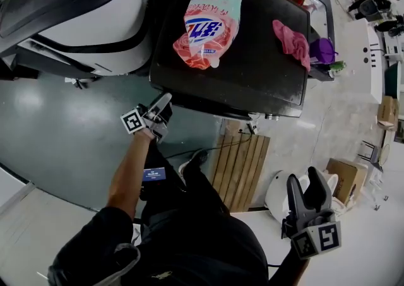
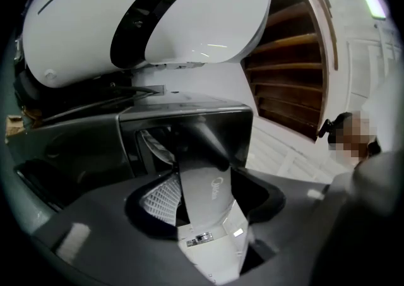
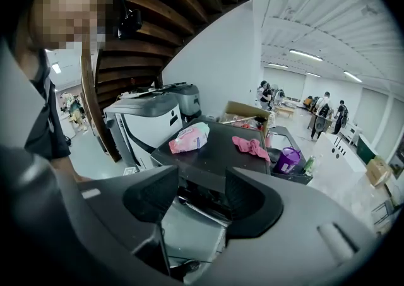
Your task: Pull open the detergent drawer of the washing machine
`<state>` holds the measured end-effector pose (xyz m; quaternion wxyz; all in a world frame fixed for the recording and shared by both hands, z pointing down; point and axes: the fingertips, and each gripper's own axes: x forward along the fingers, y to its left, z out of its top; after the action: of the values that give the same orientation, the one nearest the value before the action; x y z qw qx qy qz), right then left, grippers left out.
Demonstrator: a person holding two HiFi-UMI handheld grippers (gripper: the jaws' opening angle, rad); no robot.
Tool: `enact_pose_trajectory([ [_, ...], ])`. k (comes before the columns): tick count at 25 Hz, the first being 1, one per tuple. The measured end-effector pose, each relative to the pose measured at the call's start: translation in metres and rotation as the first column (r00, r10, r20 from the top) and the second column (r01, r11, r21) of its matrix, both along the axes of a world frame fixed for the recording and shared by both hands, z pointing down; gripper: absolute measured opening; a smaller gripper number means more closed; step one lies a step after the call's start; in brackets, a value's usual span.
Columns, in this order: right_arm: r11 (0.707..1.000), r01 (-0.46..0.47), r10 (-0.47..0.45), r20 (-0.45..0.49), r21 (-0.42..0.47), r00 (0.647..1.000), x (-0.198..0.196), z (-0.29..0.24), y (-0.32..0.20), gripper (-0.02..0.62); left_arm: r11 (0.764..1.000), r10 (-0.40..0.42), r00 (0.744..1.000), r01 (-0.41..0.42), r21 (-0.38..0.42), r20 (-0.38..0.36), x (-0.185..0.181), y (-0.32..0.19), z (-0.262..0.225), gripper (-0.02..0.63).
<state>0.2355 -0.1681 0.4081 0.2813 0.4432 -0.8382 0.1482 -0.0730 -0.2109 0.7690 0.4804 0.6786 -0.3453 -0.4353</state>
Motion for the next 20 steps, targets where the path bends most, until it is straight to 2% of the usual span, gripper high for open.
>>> enact_pose_trajectory([
  [3, 1.0, -0.006, 0.006, -0.022, -0.018, 1.0, 0.004, 0.007, 0.0, 0.231, 1.0, 0.017, 0.999, -0.018, 0.016, 0.034, 0.0, -0.001, 0.0, 0.289],
  [4, 1.0, -0.008, 0.008, -0.01, -0.018, 1.0, 0.001, 0.008, 0.0, 0.23, 1.0, 0.022, 0.998, -0.023, 0.017, 0.06, 0.001, -0.003, 0.0, 0.275],
  [6, 1.0, -0.005, 0.006, 0.008, -0.022, 1.0, -0.005, 0.011, 0.0, 0.23, 0.998, 0.056, 0.991, -0.06, 0.023, 0.123, 0.013, -0.008, -0.001, 0.29],
  [7, 1.0, -0.001, 0.002, 0.018, -0.024, 1.0, -0.009, 0.012, 0.001, 0.232, 0.994, 0.099, 0.982, -0.105, 0.028, 0.163, 0.027, -0.012, -0.003, 0.302],
  [9, 1.0, 0.009, -0.007, 0.038, -0.029, 0.999, -0.018, 0.013, 0.002, 0.23, 0.979, 0.196, 0.949, -0.204, 0.01, 0.245, 0.061, -0.019, -0.008, 0.365],
  [10, 0.999, 0.013, -0.012, 0.038, -0.034, 0.999, -0.019, 0.015, 0.004, 0.23, 0.975, 0.216, 0.939, -0.222, -0.007, 0.267, 0.072, -0.021, -0.007, 0.365],
  [15, 0.998, -0.011, 0.014, 0.04, -0.065, 0.999, -0.009, 0.027, 0.012, 0.23, 0.989, 0.141, 0.972, -0.146, 0.01, 0.187, 0.074, -0.023, -0.006, 0.357],
  [20, 0.995, -0.036, 0.034, -0.018, -0.095, 0.999, 0.013, 0.041, 0.018, 0.23, 0.988, 0.146, 0.976, -0.153, 0.032, 0.164, 0.072, -0.022, -0.008, 0.347],
])
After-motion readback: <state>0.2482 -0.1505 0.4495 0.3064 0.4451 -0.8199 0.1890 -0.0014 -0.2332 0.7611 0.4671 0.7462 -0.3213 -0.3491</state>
